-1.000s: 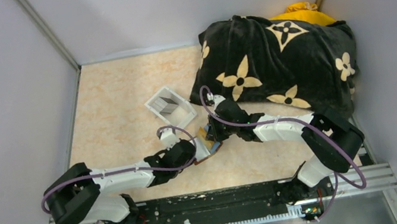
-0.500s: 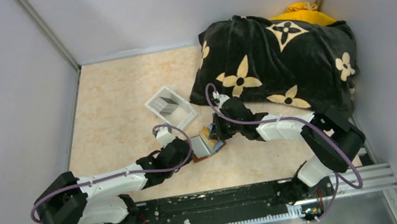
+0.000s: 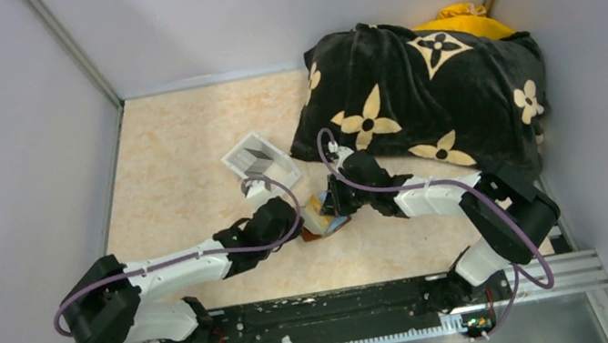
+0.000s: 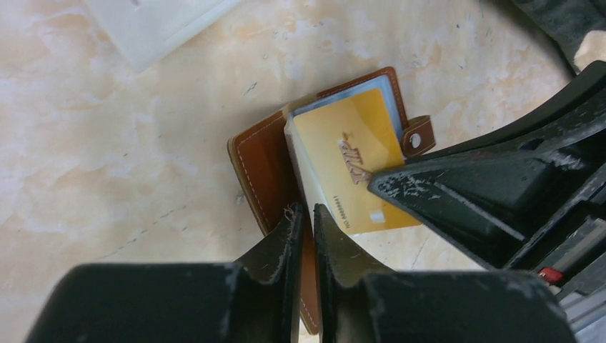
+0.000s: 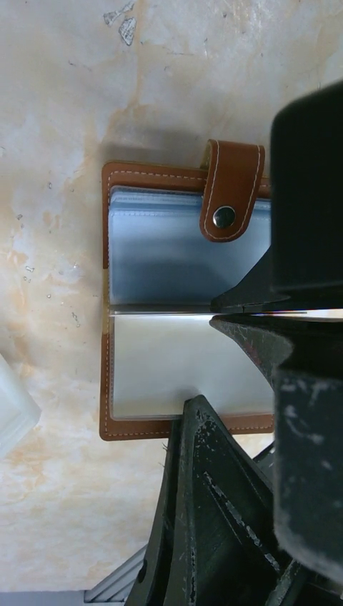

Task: Put the credit cards into the card holder
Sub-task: Open the card holder at the center of the board.

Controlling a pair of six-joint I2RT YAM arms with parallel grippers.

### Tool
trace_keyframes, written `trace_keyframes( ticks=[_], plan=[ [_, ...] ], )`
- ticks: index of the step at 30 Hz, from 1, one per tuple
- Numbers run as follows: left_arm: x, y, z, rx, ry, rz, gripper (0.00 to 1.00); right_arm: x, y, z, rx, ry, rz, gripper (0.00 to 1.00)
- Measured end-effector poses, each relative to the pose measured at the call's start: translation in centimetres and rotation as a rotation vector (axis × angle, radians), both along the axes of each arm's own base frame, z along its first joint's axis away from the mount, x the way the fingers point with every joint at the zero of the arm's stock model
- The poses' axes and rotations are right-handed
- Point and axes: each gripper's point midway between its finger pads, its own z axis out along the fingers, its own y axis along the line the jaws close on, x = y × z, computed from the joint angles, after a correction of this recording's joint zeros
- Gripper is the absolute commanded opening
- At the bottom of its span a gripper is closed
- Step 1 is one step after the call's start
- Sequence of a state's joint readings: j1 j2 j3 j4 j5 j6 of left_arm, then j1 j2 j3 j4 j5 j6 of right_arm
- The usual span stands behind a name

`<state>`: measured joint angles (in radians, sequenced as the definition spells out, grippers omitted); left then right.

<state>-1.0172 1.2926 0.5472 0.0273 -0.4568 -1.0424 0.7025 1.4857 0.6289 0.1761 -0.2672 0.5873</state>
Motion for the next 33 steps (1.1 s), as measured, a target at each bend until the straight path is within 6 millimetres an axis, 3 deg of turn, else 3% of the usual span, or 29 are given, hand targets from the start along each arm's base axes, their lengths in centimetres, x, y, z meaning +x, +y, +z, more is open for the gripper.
trace_keyframes(
  ticks=[5, 14, 19, 28, 33],
  plan=[
    [0.7, -1.0, 0.1, 0.005, 0.010, -0.016, 0.16, 0.0, 0.0, 0.1, 0.002, -0.005, 0.001, 0.00],
    [-0.5, -0.3, -2.0, 0.031, 0.069, -0.025, 0.16, 0.3, -0.1, 2.0, 0.022, -0.060, 0.001, 0.00],
    [-1.6, 1.2, -3.8, 0.059, 0.111, -0.012, 0.16, 0.1, 0.0, 1.8, 0.014, -0.057, 0.007, 0.00],
    [-1.9, 1.1, -3.8, 0.048, 0.126, -0.019, 0.19, -1.3, 1.0, 0.5, -0.016, -0.037, 0.047, 0.00],
    [-2.0, 1.1, -3.8, 0.046, 0.128, -0.022, 0.19, -2.2, 2.0, 0.7, -0.018, -0.045, 0.078, 0.00]
  ],
)
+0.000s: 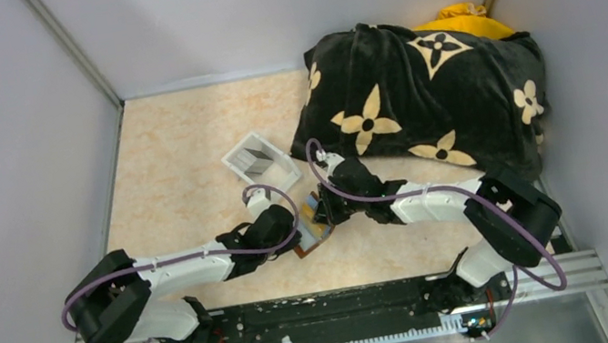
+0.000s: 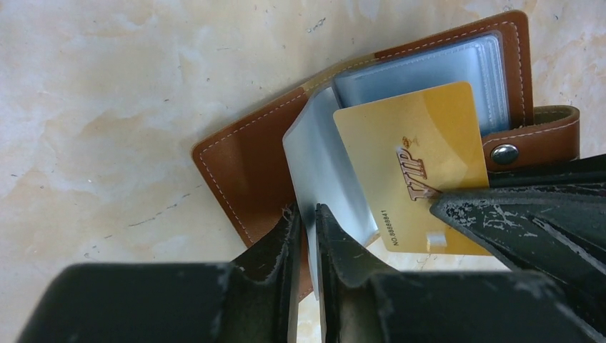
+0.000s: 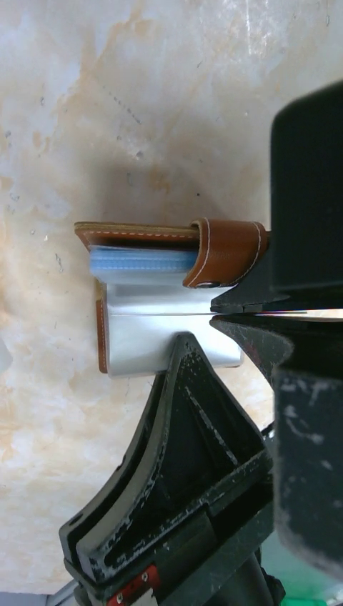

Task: Put the credit cards into the card holder
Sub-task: Open the card holder at the center of the board, then insert the credit card into the card holder.

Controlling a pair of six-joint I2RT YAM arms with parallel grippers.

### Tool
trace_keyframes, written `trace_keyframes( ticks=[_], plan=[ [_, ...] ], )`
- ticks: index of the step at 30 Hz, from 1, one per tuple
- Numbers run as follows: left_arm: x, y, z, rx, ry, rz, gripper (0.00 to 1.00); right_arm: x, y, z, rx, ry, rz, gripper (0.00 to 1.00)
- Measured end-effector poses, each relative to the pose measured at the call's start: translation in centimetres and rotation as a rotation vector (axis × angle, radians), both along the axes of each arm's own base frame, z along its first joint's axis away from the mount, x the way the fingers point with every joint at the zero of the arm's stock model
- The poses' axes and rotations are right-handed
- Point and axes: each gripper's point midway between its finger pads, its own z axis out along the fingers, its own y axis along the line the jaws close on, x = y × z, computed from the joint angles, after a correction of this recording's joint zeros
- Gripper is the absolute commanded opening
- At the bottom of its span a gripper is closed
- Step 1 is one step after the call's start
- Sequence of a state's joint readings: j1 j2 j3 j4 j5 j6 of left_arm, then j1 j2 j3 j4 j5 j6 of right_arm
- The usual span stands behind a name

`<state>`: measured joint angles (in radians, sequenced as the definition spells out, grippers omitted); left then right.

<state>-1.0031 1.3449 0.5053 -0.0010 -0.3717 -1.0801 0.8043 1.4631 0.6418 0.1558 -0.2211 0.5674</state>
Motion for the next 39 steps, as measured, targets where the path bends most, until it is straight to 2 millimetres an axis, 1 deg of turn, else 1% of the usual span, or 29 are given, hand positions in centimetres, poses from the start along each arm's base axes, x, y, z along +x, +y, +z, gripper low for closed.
trace_keyframes(
  ticks=[6, 8, 12, 14, 16, 20, 22, 24, 26, 31, 33, 36, 39],
  plan=[
    [0.0, 0.0, 0.0, 0.000, 0.002, -0.002, 0.20, -0.2, 1.0, 0.4, 0.004, -0.015, 0.017, 0.00],
    [-0.1, 0.0, 0.0, 0.000, 0.002, -0.002, 0.21, -0.3, 1.2, 0.1, -0.005, -0.011, 0.021, 0.00],
    [-0.2, 0.1, 0.0, 0.003, 0.006, -0.001, 0.23, -0.9, 1.3, -1.4, -0.038, 0.012, 0.032, 0.00],
    [-0.3, 0.3, 0.0, 0.008, 0.010, 0.000, 0.25, -0.9, 1.5, -1.9, -0.045, 0.013, 0.033, 0.00],
    [-0.4, 0.5, 0.0, 0.013, 0.015, 0.000, 0.27, -0.8, 1.8, -1.8, -0.044, 0.006, 0.036, 0.00],
    [-0.8, 1.0, 0.1, 0.025, 0.029, 0.001, 0.28, -0.9, 2.6, -1.9, -0.046, -0.011, 0.040, 0.00],
    [-1.2, 1.4, 0.1, 0.035, 0.042, -0.001, 0.28, -0.8, 2.6, -2.0, -0.048, -0.016, 0.037, 0.00],
    [-1.5, 1.7, 0.4, 0.040, 0.054, -0.003, 0.28, -0.8, 2.7, -2.0, -0.050, -0.020, 0.035, 0.00],
    [-1.7, 1.8, 1.0, 0.030, 0.056, -0.002, 0.29, -0.8, 2.7, -2.0, -0.051, -0.023, 0.033, 0.00],
    [-1.3, 1.1, 4.2, -0.057, 0.011, 0.002, 0.28, -0.7, 2.7, -2.0, -0.054, -0.029, 0.030, 0.00],
    [-1.0, 0.6, 5.0, -0.086, -0.007, 0.000, 0.28, -0.7, 2.7, -2.0, -0.055, -0.030, 0.028, 0.00],
    [-0.8, -0.1, 5.1, -0.106, -0.014, -0.005, 0.28, -0.7, 2.7, -2.0, -0.055, -0.030, 0.028, 0.00],
    [-0.7, -0.7, 4.1, -0.095, 0.008, -0.013, 0.27, -0.7, 2.7, -1.9, -0.053, -0.031, 0.027, 0.00]
  ],
)
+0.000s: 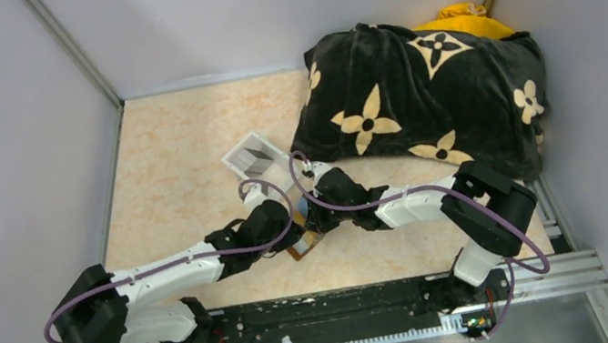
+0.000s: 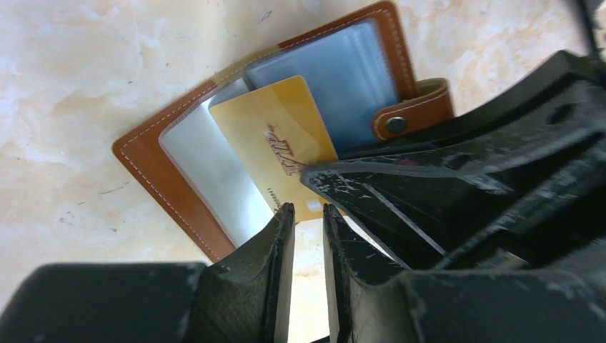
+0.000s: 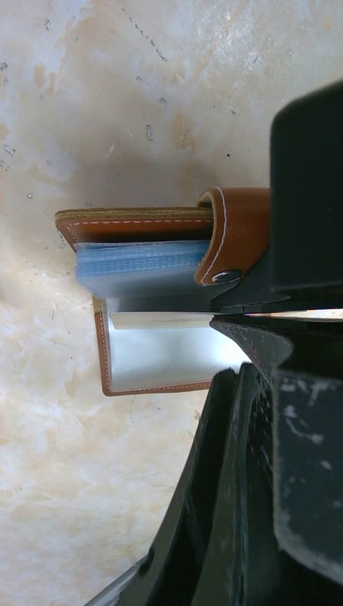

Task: Put the credit cards into the card holder
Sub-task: Insert the credit card into the card holder.

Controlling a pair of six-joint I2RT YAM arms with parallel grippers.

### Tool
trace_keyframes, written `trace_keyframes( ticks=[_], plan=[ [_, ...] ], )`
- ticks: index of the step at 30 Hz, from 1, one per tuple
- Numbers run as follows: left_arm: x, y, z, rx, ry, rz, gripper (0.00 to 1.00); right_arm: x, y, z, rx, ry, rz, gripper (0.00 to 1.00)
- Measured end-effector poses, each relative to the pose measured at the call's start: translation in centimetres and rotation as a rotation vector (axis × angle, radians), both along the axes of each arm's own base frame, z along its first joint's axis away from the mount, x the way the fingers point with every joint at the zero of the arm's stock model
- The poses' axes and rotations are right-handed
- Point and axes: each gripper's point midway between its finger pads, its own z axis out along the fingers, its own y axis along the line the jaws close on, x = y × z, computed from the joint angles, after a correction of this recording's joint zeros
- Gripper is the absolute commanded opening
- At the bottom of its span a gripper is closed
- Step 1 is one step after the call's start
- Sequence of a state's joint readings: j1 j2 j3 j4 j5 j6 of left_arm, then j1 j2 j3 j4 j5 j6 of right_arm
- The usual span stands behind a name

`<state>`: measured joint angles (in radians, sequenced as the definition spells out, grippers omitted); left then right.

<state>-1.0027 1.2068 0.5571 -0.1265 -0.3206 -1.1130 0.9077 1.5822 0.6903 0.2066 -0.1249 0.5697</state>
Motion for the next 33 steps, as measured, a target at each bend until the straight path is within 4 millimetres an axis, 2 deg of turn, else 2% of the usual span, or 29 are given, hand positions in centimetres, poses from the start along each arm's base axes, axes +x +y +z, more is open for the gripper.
trace_keyframes(
  ticks=[6, 12, 27, 33],
  plan=[
    [-0.3, 0.0, -1.9, -0.030, 0.027, 0.025, 0.27, 0.0, 0.1, 0.1, 0.009, 0.004, -0.006, 0.00],
    [-1.3, 2.2, -4.0, -0.069, 0.035, 0.089, 0.26, 0.1, 0.2, 0.2, 0.016, 0.009, -0.012, 0.00],
    [-0.6, 1.9, -4.1, -0.237, -0.002, 0.164, 0.29, 0.2, 0.0, 0.2, 0.052, 0.051, -0.036, 0.00],
    [-0.4, 2.2, -4.0, -0.290, -0.022, 0.197, 0.34, 0.3, 0.1, 0.2, 0.077, 0.075, -0.042, 0.00]
  ],
)
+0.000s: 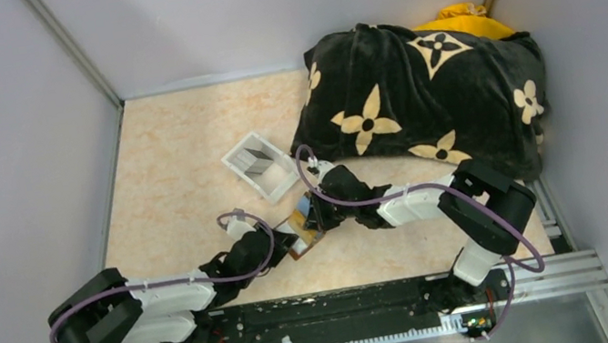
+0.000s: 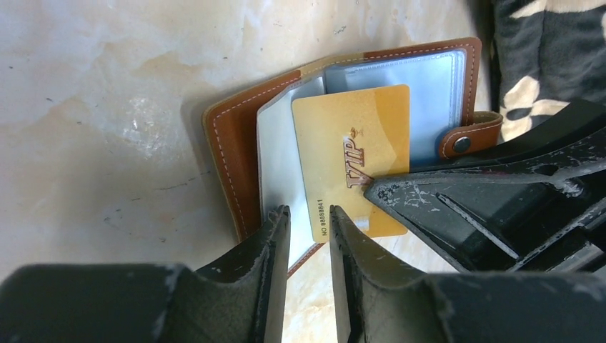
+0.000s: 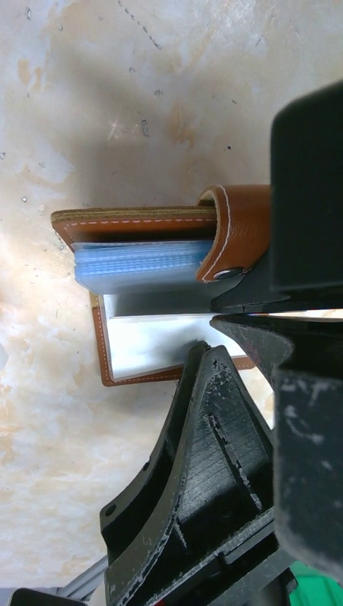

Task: Put the credit cards into the card holder
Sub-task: Insert the credit card into the card holder.

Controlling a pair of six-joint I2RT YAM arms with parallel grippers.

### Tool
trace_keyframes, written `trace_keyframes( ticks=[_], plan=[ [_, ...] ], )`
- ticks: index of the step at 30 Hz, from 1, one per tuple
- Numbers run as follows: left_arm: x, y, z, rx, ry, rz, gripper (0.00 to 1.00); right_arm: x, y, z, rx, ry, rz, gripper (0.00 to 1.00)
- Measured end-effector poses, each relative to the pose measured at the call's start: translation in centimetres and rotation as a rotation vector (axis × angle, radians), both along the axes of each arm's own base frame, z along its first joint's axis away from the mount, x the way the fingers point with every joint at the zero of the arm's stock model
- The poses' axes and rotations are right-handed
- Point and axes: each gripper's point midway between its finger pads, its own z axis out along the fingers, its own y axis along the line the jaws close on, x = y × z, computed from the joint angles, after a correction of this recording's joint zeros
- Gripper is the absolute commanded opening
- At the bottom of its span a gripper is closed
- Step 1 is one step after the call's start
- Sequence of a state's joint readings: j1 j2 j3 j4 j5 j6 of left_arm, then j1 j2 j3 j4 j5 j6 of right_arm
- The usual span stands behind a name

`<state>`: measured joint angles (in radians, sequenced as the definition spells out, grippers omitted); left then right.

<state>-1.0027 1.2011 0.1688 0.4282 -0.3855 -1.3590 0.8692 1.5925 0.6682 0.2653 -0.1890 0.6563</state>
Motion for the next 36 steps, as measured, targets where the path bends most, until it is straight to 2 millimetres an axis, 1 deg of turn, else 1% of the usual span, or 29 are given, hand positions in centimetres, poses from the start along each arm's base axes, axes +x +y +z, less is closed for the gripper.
trace_keyframes(
  ticks=[8, 14, 17, 29, 36],
  plan=[
    [0.42, -0.08, -0.04, -0.066, -0.025, 0.032, 0.35, 0.23, -0.21, 0.19, 0.039, 0.037, -0.013, 0.00],
    [0.59, -0.12, 0.04, -0.096, -0.044, 0.039, 0.36, -0.06, -0.78, -0.22, 0.065, 0.081, -0.023, 0.00],
    [0.61, -0.02, 0.06, -0.106, -0.053, 0.042, 0.38, -0.16, -0.71, -0.10, 0.085, 0.096, -0.023, 0.00],
    [0.85, -0.11, 0.20, -0.130, -0.079, 0.045, 0.39, -0.48, -0.41, 0.30, 0.174, 0.162, -0.022, 0.00],
    [0.89, -0.03, 0.25, -0.134, -0.088, 0.044, 0.40, -0.65, -0.25, -0.02, 0.216, 0.208, -0.023, 0.00]
  ],
)
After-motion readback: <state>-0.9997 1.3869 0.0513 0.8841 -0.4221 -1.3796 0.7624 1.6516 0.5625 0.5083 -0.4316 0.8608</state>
